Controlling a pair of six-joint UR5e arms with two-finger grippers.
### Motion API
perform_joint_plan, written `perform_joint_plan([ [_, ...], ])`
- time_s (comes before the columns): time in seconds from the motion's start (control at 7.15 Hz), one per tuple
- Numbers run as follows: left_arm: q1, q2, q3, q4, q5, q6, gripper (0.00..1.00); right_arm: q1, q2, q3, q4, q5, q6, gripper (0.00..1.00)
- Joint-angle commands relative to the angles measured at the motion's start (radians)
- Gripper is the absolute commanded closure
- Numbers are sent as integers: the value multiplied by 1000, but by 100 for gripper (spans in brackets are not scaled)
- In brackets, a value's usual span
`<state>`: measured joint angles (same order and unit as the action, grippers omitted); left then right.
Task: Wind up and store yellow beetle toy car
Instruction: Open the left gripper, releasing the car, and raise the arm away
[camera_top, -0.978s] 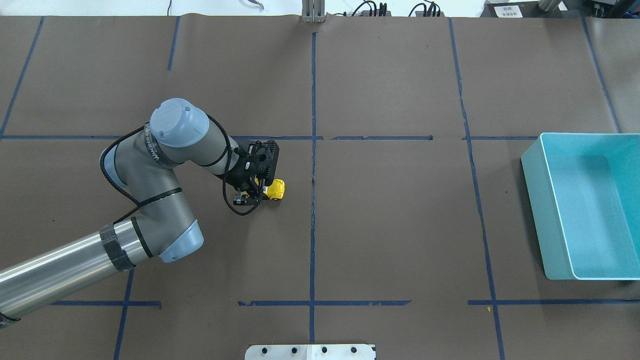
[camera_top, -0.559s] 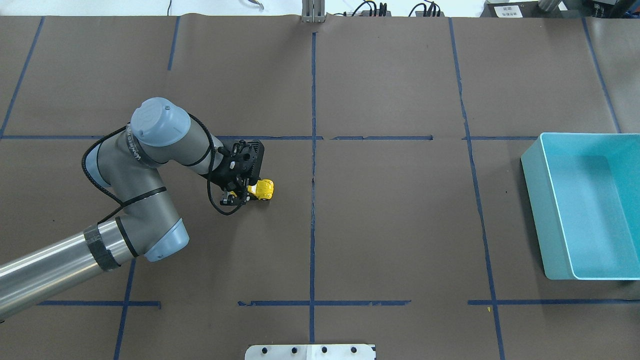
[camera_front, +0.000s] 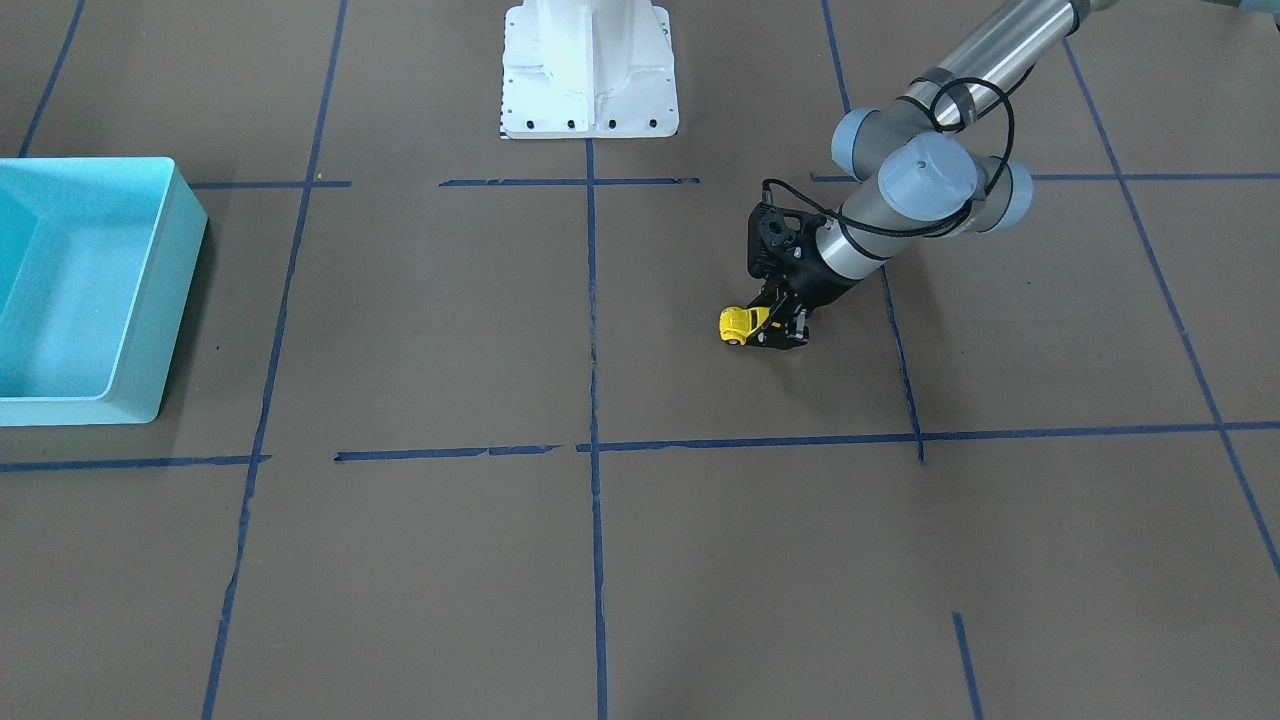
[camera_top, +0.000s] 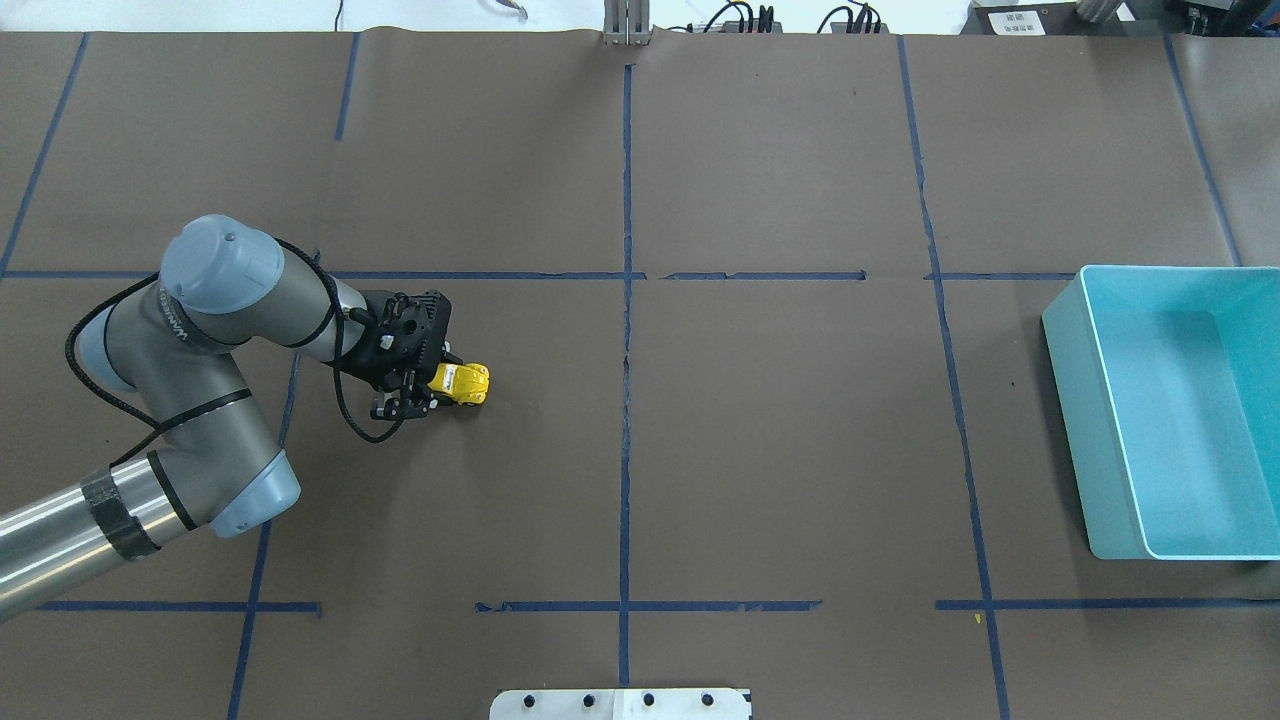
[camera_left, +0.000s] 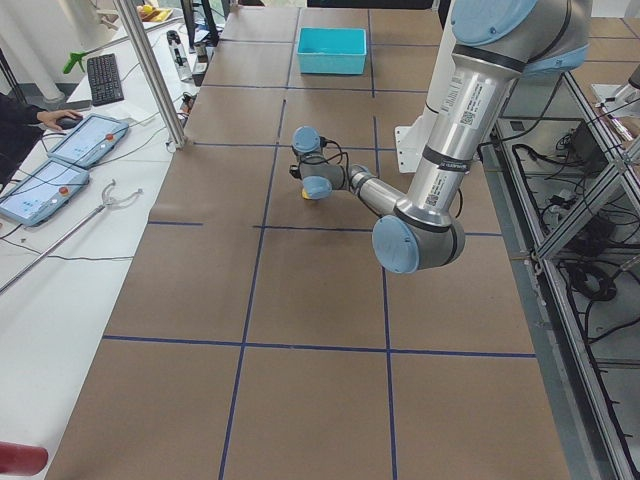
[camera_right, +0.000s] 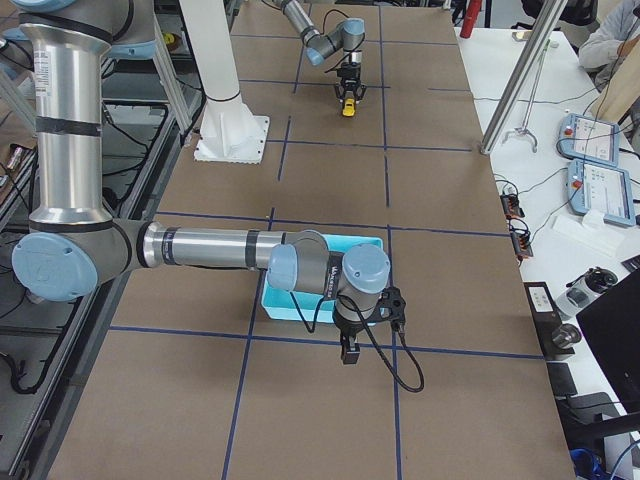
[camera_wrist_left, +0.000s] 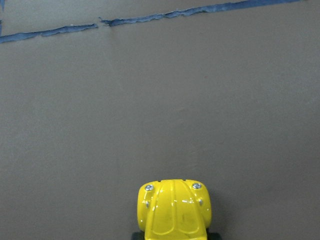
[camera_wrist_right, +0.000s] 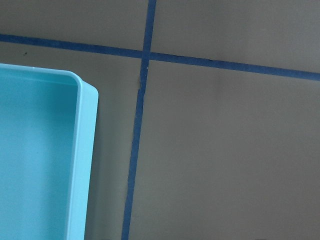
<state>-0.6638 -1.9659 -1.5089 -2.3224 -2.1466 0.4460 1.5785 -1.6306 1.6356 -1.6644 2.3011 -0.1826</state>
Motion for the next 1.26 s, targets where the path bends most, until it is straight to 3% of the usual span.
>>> perform_joint_plan([
  [0.0,-48,24,-2,-15,-33,-1,0,0,0,0,0,0,0,0],
  [0.7,-134,25,-36,1,-85,-99,0,0,0,1,0,0,0,0],
  [0.84,-160,25,-60,42,-84,-127,0,2,0,3,2,1,0,0],
  [1.12,-224,25,-178,311,-78,-133,0,0,0,1,0,0,0,0],
])
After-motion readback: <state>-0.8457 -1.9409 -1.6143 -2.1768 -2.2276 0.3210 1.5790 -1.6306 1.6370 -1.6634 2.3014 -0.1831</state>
